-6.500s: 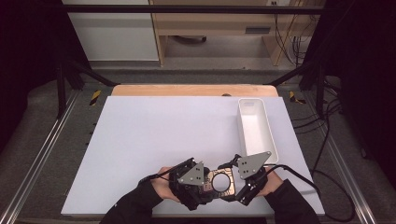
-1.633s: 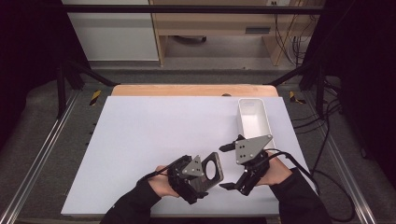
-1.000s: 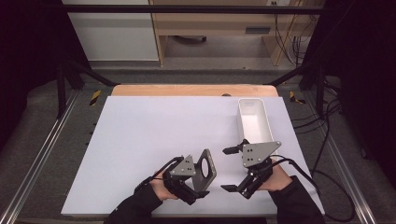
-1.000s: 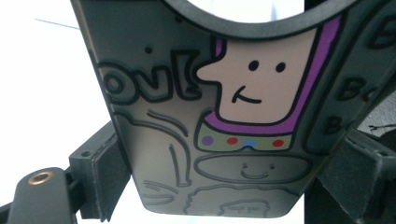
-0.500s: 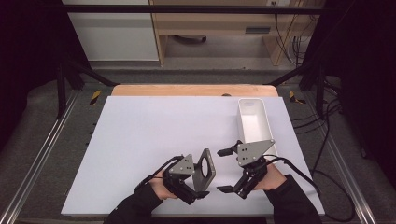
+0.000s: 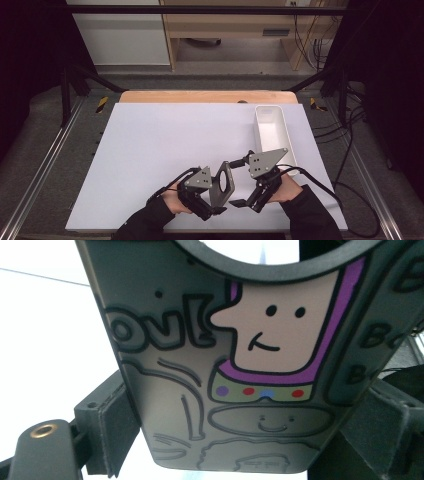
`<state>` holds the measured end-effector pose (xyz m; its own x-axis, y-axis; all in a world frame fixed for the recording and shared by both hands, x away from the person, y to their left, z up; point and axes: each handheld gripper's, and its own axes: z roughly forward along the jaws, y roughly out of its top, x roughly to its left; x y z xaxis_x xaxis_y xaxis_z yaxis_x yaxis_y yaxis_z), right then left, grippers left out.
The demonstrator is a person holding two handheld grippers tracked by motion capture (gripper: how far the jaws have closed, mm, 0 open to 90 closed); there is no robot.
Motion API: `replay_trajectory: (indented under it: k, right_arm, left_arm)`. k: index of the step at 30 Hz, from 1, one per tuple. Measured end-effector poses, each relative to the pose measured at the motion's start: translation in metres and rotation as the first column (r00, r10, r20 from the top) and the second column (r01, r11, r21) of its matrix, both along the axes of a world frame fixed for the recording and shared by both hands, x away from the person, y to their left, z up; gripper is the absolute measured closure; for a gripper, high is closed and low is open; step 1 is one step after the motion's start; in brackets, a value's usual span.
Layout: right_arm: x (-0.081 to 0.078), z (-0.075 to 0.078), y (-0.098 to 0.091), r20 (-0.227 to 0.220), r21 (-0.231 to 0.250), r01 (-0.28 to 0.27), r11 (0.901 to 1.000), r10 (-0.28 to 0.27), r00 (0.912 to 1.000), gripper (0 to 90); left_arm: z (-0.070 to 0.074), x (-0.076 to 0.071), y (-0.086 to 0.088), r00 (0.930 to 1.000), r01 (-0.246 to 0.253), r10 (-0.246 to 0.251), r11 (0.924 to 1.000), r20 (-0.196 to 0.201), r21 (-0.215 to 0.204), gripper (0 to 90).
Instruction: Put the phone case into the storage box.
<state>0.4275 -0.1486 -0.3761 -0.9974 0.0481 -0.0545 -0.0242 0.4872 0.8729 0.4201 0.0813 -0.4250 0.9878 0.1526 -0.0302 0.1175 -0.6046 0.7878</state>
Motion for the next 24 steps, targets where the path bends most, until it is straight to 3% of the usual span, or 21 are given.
replay_trajectory:
  k: [24]
  right_arm:
    - [-0.004, -0.004, 0.004, -0.007, -0.032, -0.075, 0.9967, 0.075, 0.9972, 4.2]
  left_arm:
    - [-0.003, -0.007, -0.012, 0.996, 0.088, -0.088, 0.9952, 0.01, 0.043, 11.4]
